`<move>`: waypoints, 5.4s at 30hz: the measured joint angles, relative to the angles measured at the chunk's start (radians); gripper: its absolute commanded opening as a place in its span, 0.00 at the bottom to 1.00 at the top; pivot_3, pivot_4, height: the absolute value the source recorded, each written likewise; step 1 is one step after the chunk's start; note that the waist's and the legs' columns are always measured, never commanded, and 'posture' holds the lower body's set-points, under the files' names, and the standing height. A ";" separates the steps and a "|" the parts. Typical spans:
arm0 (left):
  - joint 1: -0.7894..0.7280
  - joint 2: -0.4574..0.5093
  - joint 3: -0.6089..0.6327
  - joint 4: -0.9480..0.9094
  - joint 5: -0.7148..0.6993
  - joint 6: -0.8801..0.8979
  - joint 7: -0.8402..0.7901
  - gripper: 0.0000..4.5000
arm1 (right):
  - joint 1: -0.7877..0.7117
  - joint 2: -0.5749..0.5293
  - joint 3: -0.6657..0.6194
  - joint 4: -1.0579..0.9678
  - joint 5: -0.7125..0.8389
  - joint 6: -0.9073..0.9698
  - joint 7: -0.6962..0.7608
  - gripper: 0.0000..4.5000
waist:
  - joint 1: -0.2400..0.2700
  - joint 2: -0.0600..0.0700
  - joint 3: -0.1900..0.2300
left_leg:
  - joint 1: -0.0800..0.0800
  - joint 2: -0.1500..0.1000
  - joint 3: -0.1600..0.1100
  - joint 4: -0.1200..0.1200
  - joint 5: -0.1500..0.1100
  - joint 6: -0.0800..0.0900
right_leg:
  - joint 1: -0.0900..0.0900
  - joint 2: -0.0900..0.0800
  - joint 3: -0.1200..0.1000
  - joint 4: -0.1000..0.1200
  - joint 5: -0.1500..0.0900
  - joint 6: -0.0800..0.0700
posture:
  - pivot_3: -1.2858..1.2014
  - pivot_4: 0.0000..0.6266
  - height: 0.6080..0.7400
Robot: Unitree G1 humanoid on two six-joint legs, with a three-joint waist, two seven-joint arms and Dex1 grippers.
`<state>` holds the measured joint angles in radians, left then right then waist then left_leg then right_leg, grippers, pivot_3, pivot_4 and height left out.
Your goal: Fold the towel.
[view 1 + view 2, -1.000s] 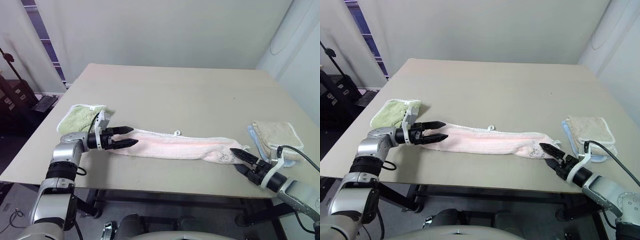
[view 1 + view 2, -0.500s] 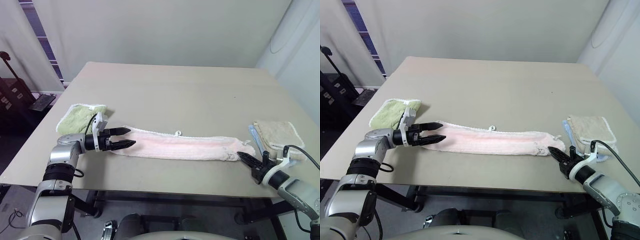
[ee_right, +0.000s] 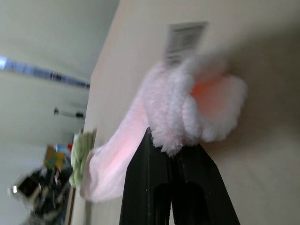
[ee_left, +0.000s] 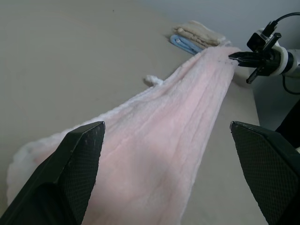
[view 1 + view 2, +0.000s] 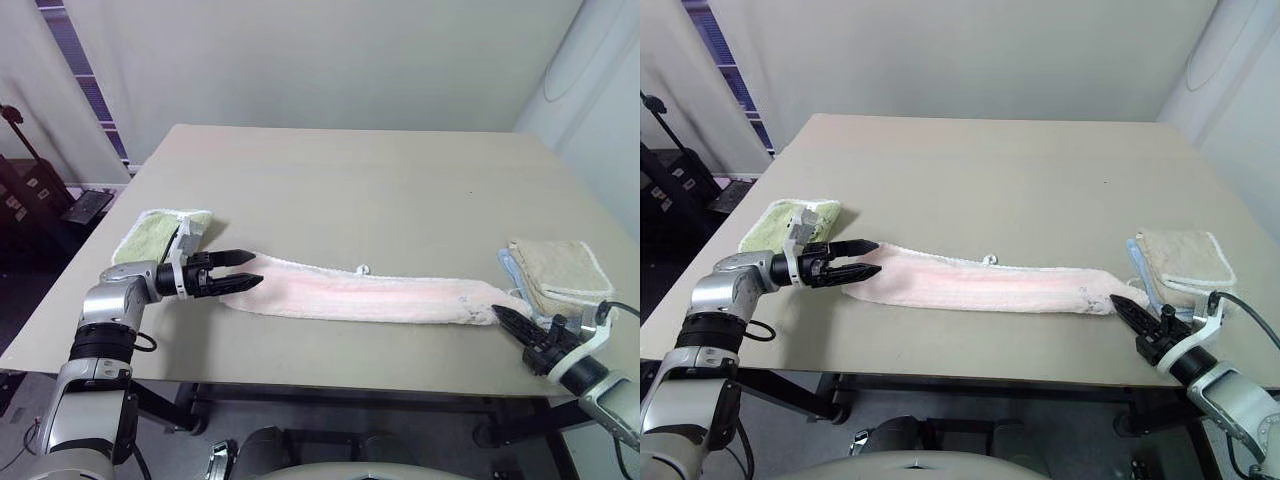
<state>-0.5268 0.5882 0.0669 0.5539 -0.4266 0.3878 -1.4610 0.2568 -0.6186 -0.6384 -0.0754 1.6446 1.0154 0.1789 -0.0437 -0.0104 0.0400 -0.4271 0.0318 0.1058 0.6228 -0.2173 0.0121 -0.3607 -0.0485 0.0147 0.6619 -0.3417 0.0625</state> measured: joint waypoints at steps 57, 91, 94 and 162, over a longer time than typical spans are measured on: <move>-0.136 -0.134 -0.047 -0.142 -0.104 0.128 0.006 0.71 | -0.325 0.121 0.404 -0.339 -0.650 -0.229 0.322 0.69 | 0.005 -0.002 0.000 | -0.001 -0.001 -0.001 0.006 0.000 0.001 | 0.002 0.001 -0.002 0.003 0.002 0.004 | 0.52 0.00 1.00; -0.261 -0.450 -0.263 0.388 0.255 -0.319 -0.005 0.14 | -0.443 0.257 0.614 0.137 -1.101 -0.440 0.456 0.00 | 0.000 -0.002 0.000 | 0.000 0.000 -0.001 0.008 -0.001 0.000 | 0.002 0.001 -0.001 0.005 0.003 0.004 | 0.52 0.00 1.00; -0.259 -0.362 -0.223 0.258 0.197 -0.191 -0.049 0.37 | -0.434 0.257 0.567 0.074 -1.042 -0.398 0.460 0.08 | -0.005 -0.001 0.000 | -0.001 0.000 -0.001 0.007 0.000 0.002 | 0.000 0.002 -0.001 0.006 0.004 0.006 | 0.52 0.00 1.00; -0.071 -0.019 0.272 0.028 -0.211 1.056 0.703 0.00 | -0.566 0.340 0.484 0.068 -0.945 -0.192 0.320 1.00 | -0.002 -0.001 0.000 | 0.001 -0.006 0.000 -0.008 0.002 -0.008 | -0.012 -0.016 -0.019 0.006 0.005 0.004 | 0.52 0.00 1.00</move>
<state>-0.5976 0.5693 0.3393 0.5823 -0.6375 1.4437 -0.7579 -0.3089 -0.2786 -0.1544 -0.0073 0.6994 0.8236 0.4992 -0.0456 -0.0113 0.0396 -0.4263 0.0259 0.1055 0.6150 -0.2155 0.0039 -0.3730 -0.0646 -0.0043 0.6682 -0.3366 0.0662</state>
